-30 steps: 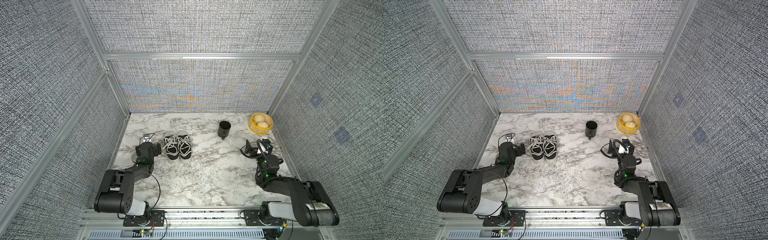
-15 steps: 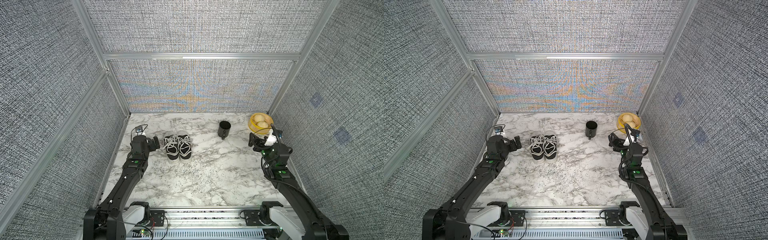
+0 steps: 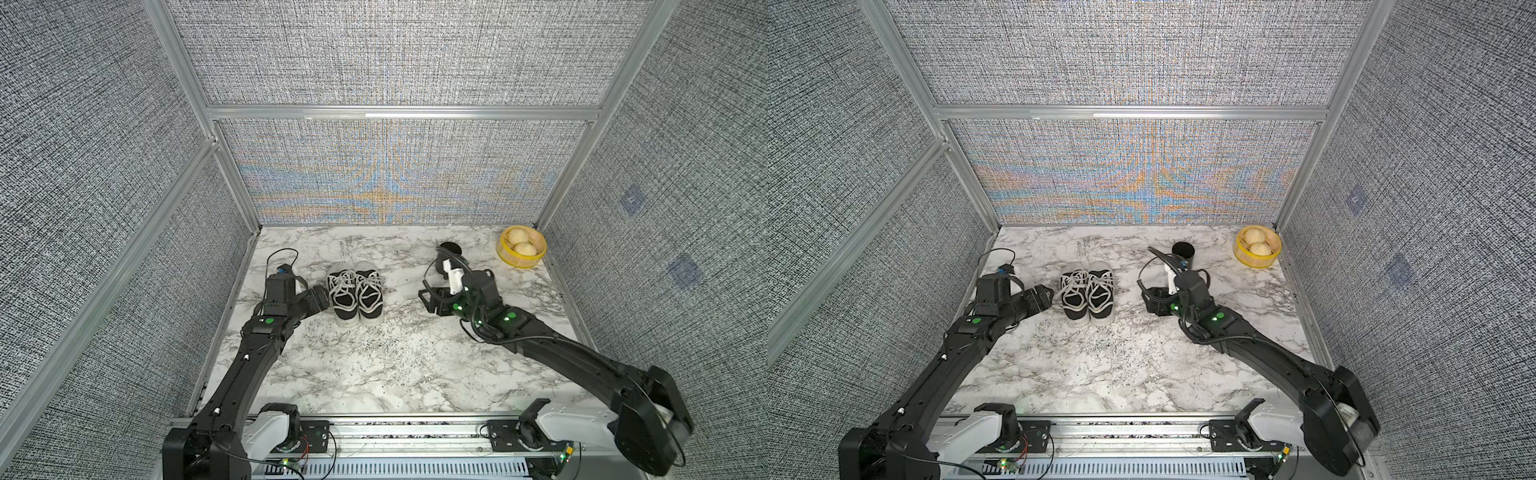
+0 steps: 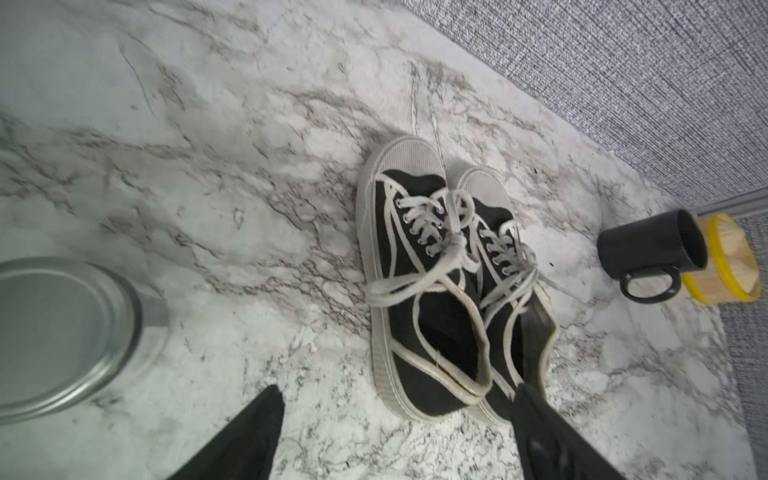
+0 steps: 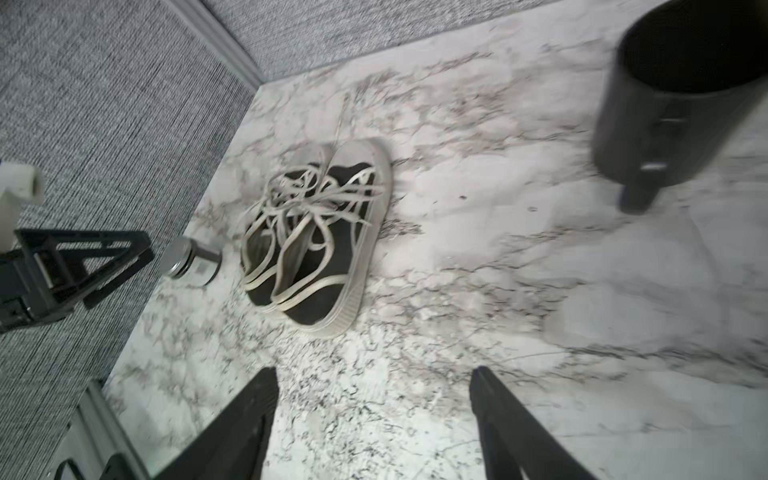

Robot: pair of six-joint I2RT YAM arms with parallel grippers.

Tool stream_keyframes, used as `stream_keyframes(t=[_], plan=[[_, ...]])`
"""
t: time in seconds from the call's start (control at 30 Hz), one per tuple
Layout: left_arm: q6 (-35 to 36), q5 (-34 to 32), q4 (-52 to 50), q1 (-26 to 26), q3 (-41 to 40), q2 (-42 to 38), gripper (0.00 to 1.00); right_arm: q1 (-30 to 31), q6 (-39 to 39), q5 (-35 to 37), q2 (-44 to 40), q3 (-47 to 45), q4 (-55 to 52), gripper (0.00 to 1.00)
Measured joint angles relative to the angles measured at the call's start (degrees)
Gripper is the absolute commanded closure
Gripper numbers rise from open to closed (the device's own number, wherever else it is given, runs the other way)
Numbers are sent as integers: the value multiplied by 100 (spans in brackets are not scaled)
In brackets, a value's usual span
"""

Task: Remove the insole from the shoe
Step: Move the shoe to the center of the board.

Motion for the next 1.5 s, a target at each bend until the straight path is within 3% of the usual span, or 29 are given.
stream_keyframes(t=[0.23, 0.63, 0.83, 1.27, 1.4, 1.5], plan=[[-125, 299, -157, -17, 22, -68, 19, 608, -2, -44, 1556, 1154, -4, 30], [-170, 293, -267, -17, -162, -560, 24, 699, 24, 17, 3357, 2695, -181, 49], [-216, 140, -378, -17, -142, -732, 28, 699, 22, 188, 3838, 3117, -404, 63], [-249, -46, -214, -17, -181, -817, 29, 634, 109, 581, 4192, 3377, -826, 61], [-238, -44, -107, -17, -94, -621, 29, 603, 111, 616, 4266, 3427, -859, 66], [-232, -39, -76, -20, -17, -452, 30, 560, 111, 597, 4312, 3438, -894, 74]])
